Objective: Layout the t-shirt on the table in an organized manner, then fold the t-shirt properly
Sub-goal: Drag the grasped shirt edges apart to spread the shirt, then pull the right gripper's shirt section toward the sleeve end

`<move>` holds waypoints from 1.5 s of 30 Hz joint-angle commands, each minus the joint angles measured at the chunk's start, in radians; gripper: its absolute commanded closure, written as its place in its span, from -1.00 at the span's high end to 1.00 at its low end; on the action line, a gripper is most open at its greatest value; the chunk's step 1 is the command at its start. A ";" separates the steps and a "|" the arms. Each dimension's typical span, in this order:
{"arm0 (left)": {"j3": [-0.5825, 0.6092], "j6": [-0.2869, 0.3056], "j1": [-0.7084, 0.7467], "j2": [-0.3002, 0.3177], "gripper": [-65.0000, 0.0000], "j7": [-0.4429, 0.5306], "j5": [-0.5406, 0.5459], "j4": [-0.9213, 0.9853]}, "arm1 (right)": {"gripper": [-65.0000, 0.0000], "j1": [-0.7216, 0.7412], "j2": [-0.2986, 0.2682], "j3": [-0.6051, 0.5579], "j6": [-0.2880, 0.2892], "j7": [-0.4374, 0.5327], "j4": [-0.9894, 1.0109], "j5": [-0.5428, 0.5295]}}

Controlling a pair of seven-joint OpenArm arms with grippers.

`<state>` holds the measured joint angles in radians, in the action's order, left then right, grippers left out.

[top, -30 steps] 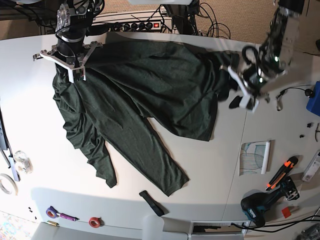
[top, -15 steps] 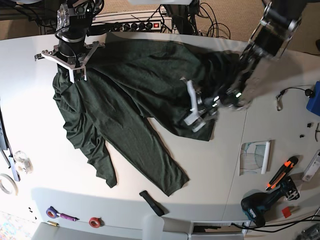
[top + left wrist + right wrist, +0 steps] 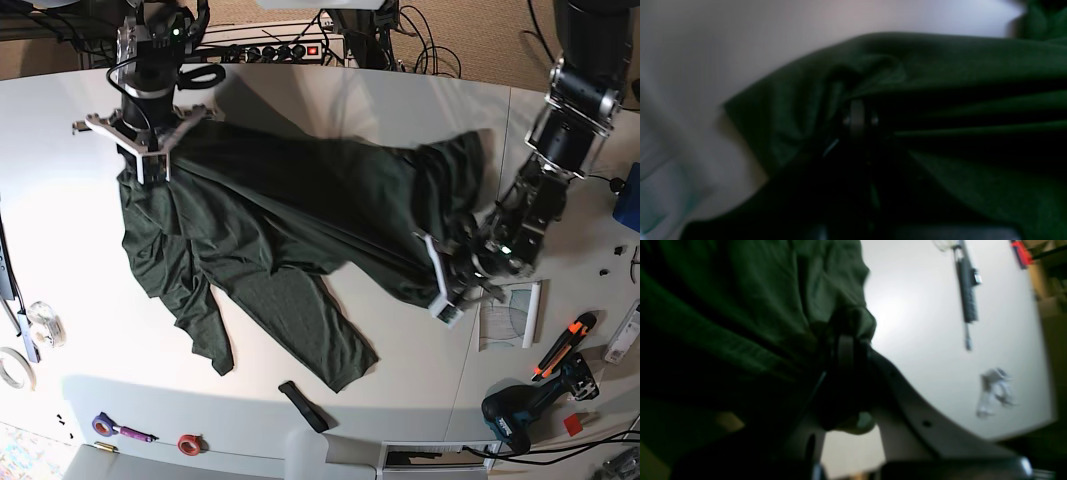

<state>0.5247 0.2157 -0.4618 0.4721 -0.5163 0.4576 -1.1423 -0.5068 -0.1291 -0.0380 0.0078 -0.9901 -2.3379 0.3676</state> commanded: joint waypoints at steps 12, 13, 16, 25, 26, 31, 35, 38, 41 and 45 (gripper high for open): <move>-0.004 -0.040 -0.023 0.036 -1.00 -0.014 -0.051 0.000 | -1.00 0.071 0.118 0.006 0.099 0.004 -0.018 -0.237; -0.004 -0.040 -0.021 0.036 -1.00 -0.014 -0.058 0.000 | -1.00 0.058 0.118 0.006 0.109 -0.030 -0.018 -0.237; -0.004 -0.040 -0.015 0.036 -1.00 -0.002 -0.080 0.000 | -1.00 0.018 0.118 0.006 0.126 -0.123 -0.018 -0.237; -0.004 -0.040 -0.014 0.036 -1.00 0.008 -0.080 0.000 | -1.00 -0.017 0.118 0.006 0.145 -0.301 -0.018 -0.259; -0.004 -0.040 -0.014 0.036 -1.00 0.008 -0.080 0.000 | -1.00 -0.029 0.118 0.006 0.145 -0.314 -0.018 -0.285; -0.004 -0.039 -0.008 0.035 -1.00 0.018 -0.079 0.000 | -1.00 -0.126 0.118 0.005 0.155 -0.315 -0.018 -0.328; -0.004 -0.031 0.000 0.031 -1.00 0.047 -0.076 0.000 | -1.00 -0.143 0.118 0.005 0.153 -0.322 -0.018 -0.326; -0.004 -0.018 -0.002 0.024 -0.69 0.046 -0.061 0.000 | -0.57 -0.145 0.118 0.005 0.156 -0.305 -0.018 -0.363; -0.004 0.032 -0.011 0.024 -0.19 0.046 -0.061 -0.002 | -0.14 -0.144 0.118 0.005 0.210 -0.221 -0.018 -0.398; -0.004 0.028 -0.027 0.025 -0.16 0.047 -0.056 -0.005 | -0.13 -0.122 0.118 0.005 0.210 -0.065 -0.018 -0.397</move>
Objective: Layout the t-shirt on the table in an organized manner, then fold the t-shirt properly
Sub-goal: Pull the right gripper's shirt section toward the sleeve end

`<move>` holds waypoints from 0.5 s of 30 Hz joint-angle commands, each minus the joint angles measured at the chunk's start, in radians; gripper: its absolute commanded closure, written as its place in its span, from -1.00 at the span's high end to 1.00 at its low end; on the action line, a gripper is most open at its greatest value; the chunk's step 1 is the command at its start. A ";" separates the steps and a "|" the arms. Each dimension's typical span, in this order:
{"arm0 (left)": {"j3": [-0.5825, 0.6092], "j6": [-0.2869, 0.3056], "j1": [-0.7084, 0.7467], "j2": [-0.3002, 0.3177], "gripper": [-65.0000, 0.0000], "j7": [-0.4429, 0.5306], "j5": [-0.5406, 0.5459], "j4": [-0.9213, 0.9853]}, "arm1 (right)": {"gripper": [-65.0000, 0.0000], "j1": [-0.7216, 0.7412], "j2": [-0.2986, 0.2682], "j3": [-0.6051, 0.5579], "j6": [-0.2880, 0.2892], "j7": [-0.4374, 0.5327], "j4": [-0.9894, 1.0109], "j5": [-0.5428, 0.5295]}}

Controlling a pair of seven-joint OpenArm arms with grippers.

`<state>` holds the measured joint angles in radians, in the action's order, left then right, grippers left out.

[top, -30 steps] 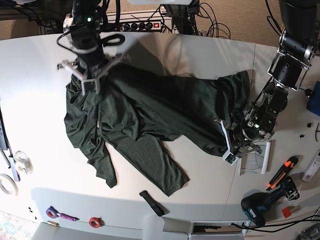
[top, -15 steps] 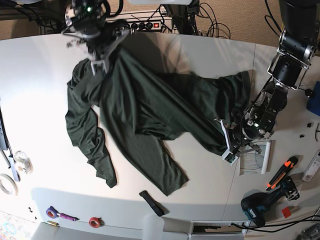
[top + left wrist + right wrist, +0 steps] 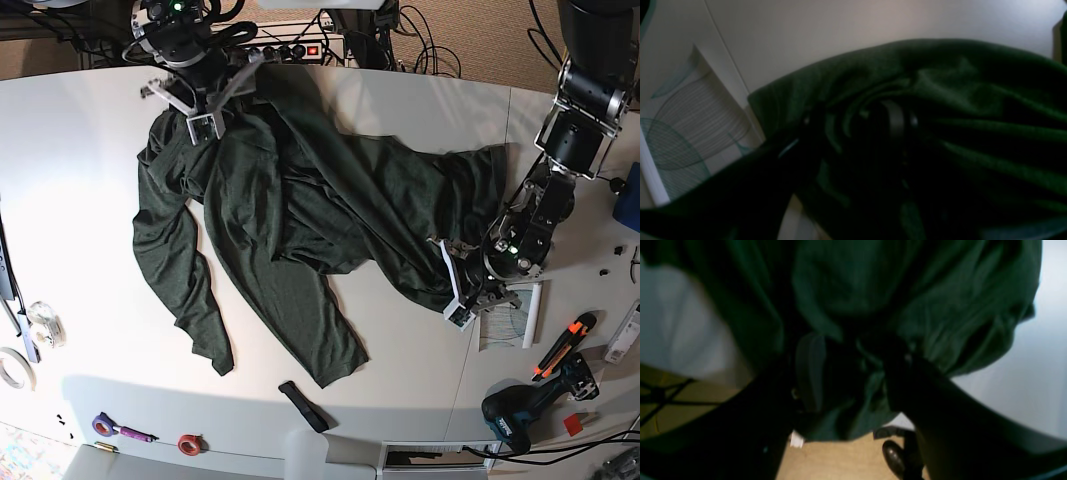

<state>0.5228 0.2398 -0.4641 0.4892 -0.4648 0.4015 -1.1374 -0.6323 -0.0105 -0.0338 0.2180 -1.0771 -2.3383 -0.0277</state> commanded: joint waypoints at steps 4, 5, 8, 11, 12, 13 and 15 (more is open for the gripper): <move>-0.003 0.008 -0.038 0.014 -0.16 -0.006 0.057 -0.030 | -0.14 0.106 -0.001 0.003 -0.024 0.032 -0.018 0.059; -0.002 0.013 -0.037 0.016 -0.17 -0.006 0.065 -0.039 | -0.19 0.135 -0.001 0.003 -0.058 0.045 -0.018 0.114; -0.002 0.050 -0.036 0.018 -0.26 -0.007 0.076 -0.046 | -0.92 0.218 -0.001 0.025 -0.146 0.083 -0.018 0.282; -0.002 0.050 -0.034 0.018 -0.47 -0.006 0.083 -0.046 | -1.00 0.269 0.000 0.105 -0.187 0.120 -0.018 0.285; -0.002 0.049 -0.034 0.018 -0.54 -0.006 0.087 -0.046 | -1.00 0.283 0.000 0.140 -0.189 0.119 -0.018 0.266; -0.002 0.049 -0.034 0.018 -0.62 -0.006 0.093 -0.046 | -1.00 0.297 -0.001 0.176 -0.188 0.119 0.009 0.237; -0.002 0.049 -0.034 0.018 -0.81 -0.006 0.101 -0.046 | -1.00 0.331 -0.001 0.243 -0.177 0.119 0.131 0.180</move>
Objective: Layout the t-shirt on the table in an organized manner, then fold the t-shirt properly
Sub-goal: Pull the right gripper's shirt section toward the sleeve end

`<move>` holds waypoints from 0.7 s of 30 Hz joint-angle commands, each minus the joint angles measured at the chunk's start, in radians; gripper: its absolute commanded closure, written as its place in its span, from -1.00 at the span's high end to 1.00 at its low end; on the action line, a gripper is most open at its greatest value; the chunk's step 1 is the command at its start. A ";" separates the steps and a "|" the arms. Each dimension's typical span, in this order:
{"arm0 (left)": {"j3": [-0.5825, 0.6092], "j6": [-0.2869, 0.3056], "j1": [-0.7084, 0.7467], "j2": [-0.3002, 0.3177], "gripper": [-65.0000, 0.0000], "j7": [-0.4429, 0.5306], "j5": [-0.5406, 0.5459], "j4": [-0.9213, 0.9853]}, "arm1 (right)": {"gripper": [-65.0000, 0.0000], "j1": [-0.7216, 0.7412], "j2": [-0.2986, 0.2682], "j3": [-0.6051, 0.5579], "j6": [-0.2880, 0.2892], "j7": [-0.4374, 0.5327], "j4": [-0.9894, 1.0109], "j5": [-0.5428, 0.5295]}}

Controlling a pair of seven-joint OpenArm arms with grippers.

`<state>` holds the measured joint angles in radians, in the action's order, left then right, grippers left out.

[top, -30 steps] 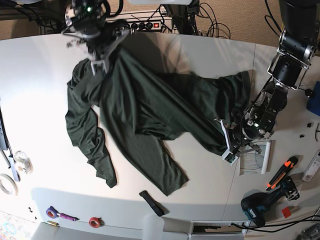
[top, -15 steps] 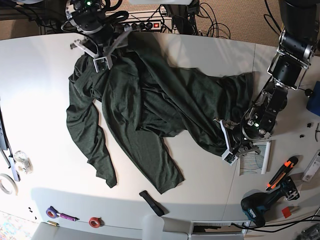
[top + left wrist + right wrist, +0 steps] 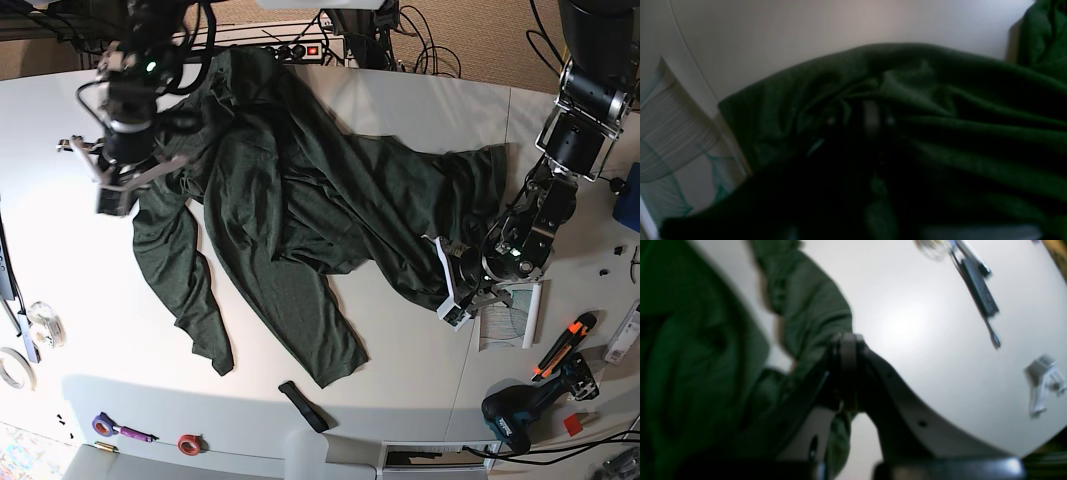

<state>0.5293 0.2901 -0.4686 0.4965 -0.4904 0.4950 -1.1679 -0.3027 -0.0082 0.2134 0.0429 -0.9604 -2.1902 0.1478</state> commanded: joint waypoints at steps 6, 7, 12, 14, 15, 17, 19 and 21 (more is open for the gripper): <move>-0.009 -0.002 -0.027 0.005 -1.00 0.019 0.007 -0.015 | -1.00 0.173 -0.003 0.136 0.099 -0.037 0.339 -0.125; -0.009 -0.002 -0.027 0.003 -1.00 0.019 0.008 -0.015 | -1.00 0.202 -0.003 0.143 0.119 -0.049 0.380 -0.141; -0.009 -0.001 -0.027 0.003 -1.00 0.018 0.007 -0.015 | -1.00 0.344 -0.004 0.141 0.149 -0.047 0.588 -0.143; -0.009 -0.001 -0.027 0.003 -1.00 0.016 0.007 -0.015 | -1.00 0.412 -0.010 0.141 0.148 -0.017 0.706 -0.118; -0.009 -0.001 -0.027 0.003 -1.00 0.016 0.007 -0.015 | -1.00 0.449 -0.016 0.141 0.148 0.005 0.776 -0.098; -0.009 -0.002 -0.024 0.003 -1.00 0.016 0.007 -0.015 | -1.00 0.530 -0.035 0.141 0.148 0.058 0.936 -0.095; -0.009 -0.002 -0.021 0.003 -1.00 0.016 0.007 -0.015 | -1.00 0.620 -0.059 0.141 0.148 0.119 1.111 -0.095; -0.009 -0.003 -0.015 0.002 -1.00 0.017 0.007 -0.015 | -1.00 0.711 -0.083 0.141 0.152 0.175 1.273 -0.095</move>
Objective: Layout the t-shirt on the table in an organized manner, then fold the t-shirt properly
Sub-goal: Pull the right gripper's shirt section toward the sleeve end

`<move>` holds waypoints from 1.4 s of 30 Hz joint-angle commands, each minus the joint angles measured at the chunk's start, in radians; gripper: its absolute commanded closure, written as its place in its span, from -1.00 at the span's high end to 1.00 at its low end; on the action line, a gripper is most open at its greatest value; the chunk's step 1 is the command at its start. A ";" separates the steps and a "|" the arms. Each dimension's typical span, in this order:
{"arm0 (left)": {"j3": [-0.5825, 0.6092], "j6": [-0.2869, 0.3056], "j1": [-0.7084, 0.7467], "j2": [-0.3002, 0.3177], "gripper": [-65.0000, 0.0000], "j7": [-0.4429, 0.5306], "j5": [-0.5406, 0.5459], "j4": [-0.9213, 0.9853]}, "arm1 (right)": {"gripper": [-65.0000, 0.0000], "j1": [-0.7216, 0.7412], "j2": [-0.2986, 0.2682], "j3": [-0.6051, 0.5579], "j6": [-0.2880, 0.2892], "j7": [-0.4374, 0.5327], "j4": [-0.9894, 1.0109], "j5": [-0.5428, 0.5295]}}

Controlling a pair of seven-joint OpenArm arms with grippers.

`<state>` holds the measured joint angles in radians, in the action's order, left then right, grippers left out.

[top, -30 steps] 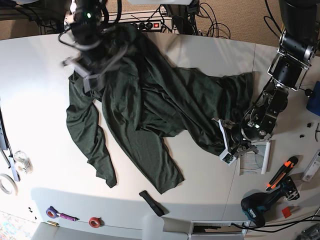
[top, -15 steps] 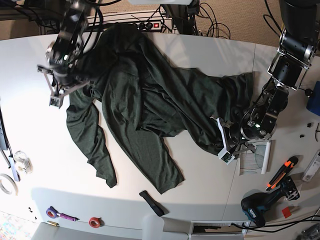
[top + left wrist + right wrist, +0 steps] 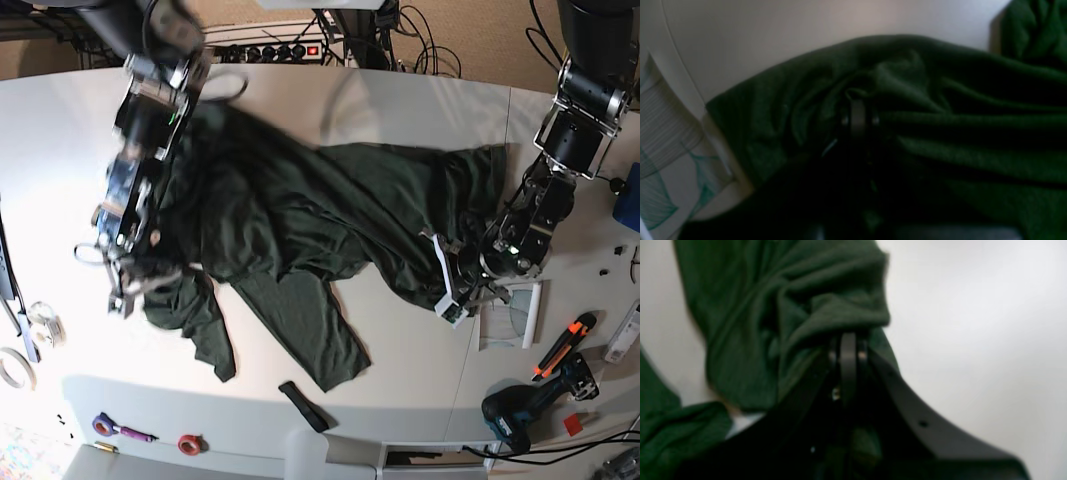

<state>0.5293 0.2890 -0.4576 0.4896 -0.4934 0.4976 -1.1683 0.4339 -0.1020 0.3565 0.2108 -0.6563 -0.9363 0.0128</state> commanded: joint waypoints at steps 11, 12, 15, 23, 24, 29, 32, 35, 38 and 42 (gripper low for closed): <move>-0.009 -0.004 0.000 0.007 -1.00 0.042 0.004 -0.014 | -0.92 0.286 -0.043 -0.002 0.082 -0.107 0.214 0.011; -0.009 -0.004 0.000 0.006 -1.00 0.043 0.005 -0.014 | -0.67 0.307 -0.045 -0.002 0.102 -0.134 0.210 -0.018; -0.009 -0.003 0.000 0.006 -1.00 0.047 0.005 -0.014 | -0.21 0.362 -0.043 -0.002 0.161 -0.203 0.174 -0.116; -0.009 -0.003 0.000 0.006 -1.00 0.047 0.005 -0.014 | -0.21 0.386 0.077 -0.005 0.209 -0.264 -0.048 -0.196; -0.009 -0.003 0.000 0.006 -1.00 0.047 0.005 -0.014 | -0.21 0.386 0.103 -0.014 0.219 -0.265 -0.053 -0.196; -0.009 -0.003 0.000 0.006 -1.00 0.045 0.004 -0.014 | -0.20 0.363 0.213 -0.177 0.169 -0.154 -0.027 -0.027; -0.009 -0.003 0.001 0.007 -0.68 0.045 0.004 -0.014 | 0.00 0.360 0.224 -0.302 0.092 -0.063 0.038 0.056; -0.009 -0.003 0.000 0.006 -0.59 0.045 0.004 -0.014 | 0.08 0.362 0.224 -0.367 0.048 0.012 0.134 0.092; -0.009 -0.003 0.000 0.006 -0.59 0.045 0.004 -0.014 | 0.09 0.361 0.219 -0.365 0.013 0.064 0.248 0.149; -0.009 -0.003 0.000 0.006 -0.59 0.046 0.004 -0.014 | 0.09 0.361 0.192 -0.349 -0.003 0.091 0.346 0.168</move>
<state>0.5282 0.2852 -0.4332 0.4877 -0.4515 0.4992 -1.1709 0.7448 0.0925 0.0067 0.2119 -0.5705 -0.5739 0.1825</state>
